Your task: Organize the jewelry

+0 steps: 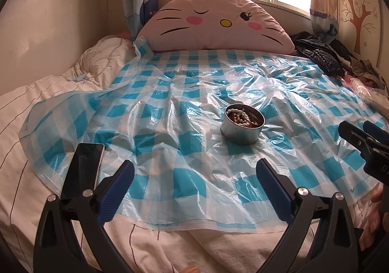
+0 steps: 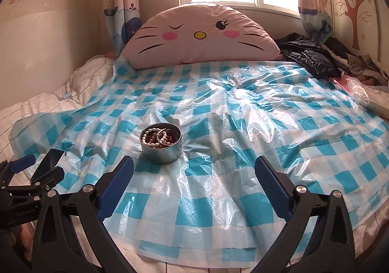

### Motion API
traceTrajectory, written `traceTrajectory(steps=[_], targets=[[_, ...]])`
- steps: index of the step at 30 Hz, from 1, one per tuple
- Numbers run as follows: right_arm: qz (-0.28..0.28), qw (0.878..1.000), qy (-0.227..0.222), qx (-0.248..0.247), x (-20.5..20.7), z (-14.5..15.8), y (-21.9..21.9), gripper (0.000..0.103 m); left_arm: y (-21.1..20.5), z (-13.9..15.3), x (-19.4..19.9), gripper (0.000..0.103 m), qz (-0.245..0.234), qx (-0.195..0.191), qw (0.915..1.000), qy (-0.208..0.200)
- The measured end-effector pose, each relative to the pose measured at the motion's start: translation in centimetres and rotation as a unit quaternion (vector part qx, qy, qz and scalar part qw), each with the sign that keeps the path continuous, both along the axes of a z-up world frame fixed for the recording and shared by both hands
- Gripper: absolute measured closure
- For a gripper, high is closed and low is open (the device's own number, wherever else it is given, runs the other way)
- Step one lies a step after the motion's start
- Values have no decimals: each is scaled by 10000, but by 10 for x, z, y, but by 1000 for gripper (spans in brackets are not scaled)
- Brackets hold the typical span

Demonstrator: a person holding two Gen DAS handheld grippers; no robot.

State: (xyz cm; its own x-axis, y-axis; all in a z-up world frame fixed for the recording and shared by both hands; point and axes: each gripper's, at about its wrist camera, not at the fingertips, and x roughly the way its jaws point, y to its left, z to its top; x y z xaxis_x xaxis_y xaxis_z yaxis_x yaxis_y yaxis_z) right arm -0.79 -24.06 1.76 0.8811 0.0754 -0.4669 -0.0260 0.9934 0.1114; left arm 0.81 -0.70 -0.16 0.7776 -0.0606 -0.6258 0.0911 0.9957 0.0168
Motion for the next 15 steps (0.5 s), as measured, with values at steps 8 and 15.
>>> traceTrajectory(steps=[8,15], targets=[[-91,9999,-11,42,0,0,-5,7,-4,1,-1,7,-3,88,10000,-47],[-172,9998,63,108,3,1,-8,7,-5,1,-2,7,17,114,9999,-57]])
